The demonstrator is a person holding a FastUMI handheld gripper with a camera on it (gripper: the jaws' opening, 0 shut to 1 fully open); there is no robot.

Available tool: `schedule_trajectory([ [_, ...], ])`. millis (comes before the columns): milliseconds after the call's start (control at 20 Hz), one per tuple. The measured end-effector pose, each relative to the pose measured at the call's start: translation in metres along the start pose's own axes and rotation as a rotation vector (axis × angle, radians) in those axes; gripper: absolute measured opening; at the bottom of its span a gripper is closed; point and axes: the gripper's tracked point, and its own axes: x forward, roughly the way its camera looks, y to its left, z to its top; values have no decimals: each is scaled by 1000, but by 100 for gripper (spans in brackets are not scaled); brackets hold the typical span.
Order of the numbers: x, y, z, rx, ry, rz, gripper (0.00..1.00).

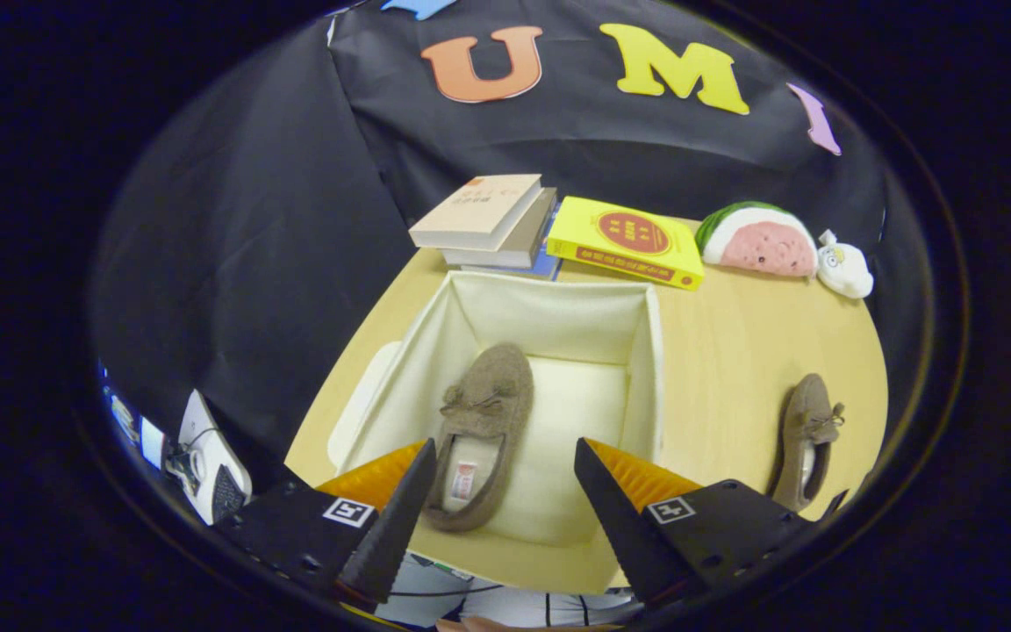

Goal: Open the storage box then place both shoes into the box .Put the left shoe in first, then the right shoe, with the right side of both shoes facing outward in a uniform manner.

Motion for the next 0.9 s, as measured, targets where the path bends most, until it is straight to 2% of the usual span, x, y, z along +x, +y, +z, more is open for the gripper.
schedule_trajectory([
  [450, -52, -82, -4, 23, -53, -55, 96],
  [900, -54, -229, -39, 118, -11, -185, 96],
])
